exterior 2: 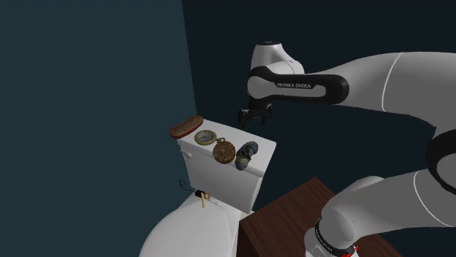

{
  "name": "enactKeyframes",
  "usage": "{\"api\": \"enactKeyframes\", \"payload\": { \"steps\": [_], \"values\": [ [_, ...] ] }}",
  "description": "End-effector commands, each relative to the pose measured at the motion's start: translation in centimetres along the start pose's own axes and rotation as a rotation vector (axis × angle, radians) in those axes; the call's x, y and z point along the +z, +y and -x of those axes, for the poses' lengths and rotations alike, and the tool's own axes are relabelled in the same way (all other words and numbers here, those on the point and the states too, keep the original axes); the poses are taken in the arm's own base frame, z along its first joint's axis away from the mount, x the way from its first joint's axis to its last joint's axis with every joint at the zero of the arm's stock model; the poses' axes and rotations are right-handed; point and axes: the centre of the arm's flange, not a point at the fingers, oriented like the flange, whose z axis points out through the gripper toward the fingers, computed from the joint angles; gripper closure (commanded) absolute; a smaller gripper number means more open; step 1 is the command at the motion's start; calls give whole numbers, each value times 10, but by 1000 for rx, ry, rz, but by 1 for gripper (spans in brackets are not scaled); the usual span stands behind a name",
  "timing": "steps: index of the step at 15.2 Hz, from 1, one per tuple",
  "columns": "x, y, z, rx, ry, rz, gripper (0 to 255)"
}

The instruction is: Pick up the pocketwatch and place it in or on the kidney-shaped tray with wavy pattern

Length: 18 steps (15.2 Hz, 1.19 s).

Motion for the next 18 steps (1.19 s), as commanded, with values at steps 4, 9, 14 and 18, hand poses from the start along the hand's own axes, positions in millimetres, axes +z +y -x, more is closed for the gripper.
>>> {"api": "enactKeyframes", "payload": {
  "steps": [4, 9, 14, 18],
  "values": [
    [46, -26, -40, 15, -5, -2, 0],
    [91, -50, -82, 30, -11, -2, 0],
    [138, -73, -124, 44, -17, -3, 0],
    [168, -88, -152, 54, -21, -3, 0]
  ]
}}
